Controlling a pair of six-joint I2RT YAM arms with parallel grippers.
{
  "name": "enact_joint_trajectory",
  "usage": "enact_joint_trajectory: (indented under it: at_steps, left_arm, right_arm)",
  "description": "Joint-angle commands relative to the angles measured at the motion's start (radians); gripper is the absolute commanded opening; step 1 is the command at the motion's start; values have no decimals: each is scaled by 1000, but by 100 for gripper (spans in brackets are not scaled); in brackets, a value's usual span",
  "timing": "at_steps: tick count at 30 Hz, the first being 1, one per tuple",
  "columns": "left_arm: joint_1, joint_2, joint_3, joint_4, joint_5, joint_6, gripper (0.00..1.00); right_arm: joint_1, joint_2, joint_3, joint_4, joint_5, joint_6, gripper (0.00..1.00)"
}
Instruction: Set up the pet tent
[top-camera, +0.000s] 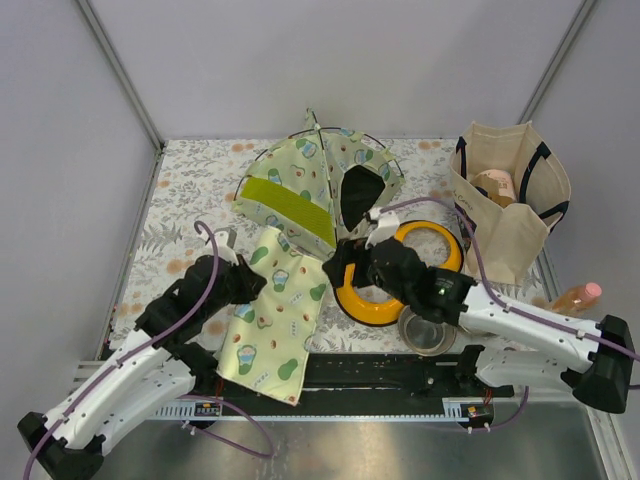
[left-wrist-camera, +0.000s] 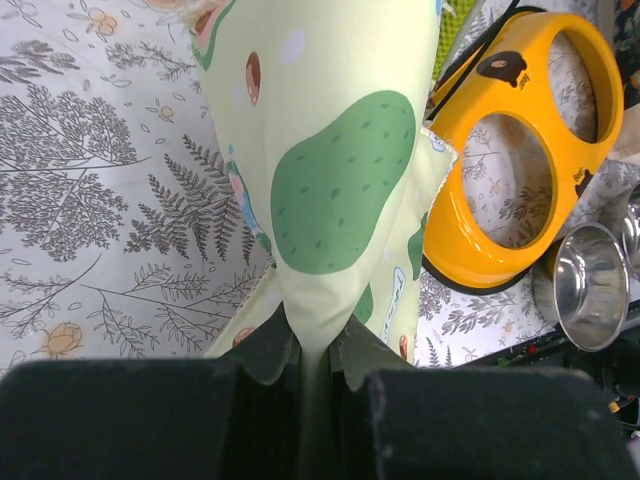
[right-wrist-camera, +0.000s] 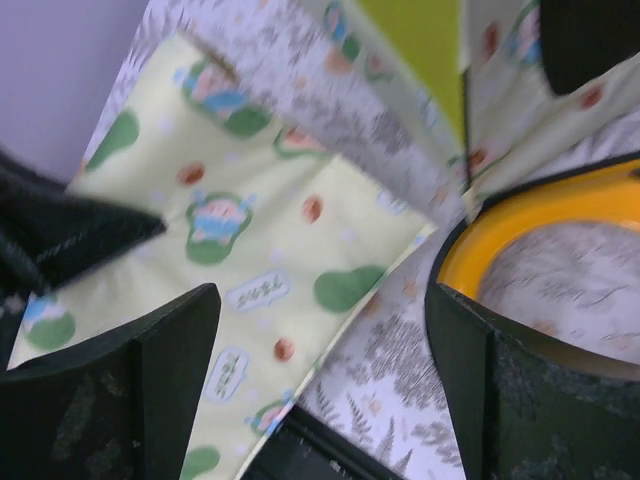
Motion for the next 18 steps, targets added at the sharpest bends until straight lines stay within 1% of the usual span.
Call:
enact_joint_trajectory:
  at_steps: [1, 3, 5, 8, 13, 16, 18]
  left_arm:
    - [-3, -23, 105, -130, -38, 23, 0]
    - [-3, -28, 141, -175, -23, 30, 0]
    - [-3, -37, 176, -206, 6, 47, 0]
    - [-3, -51, 213, -242, 56, 72, 0]
    - [-3, -68, 222, -285, 93, 93, 0]
    - [-3, -71, 205, -289, 109, 90, 0]
    - [-3, -72, 201, -290, 115, 90, 0]
  right_arm:
    - [-114, 45, 122, -68, 118, -200, 92]
    - [-157, 115, 185, -39, 91, -266, 90]
    - [-200, 232, 267, -28, 60, -333, 90]
    - [-243, 374, 391, -29, 25, -385, 89]
    - [-269, 557, 581, -57, 15, -418, 87]
    - [-267, 645, 666, -69, -23, -412, 86]
    - [-269, 694, 710, -72, -75, -396, 85]
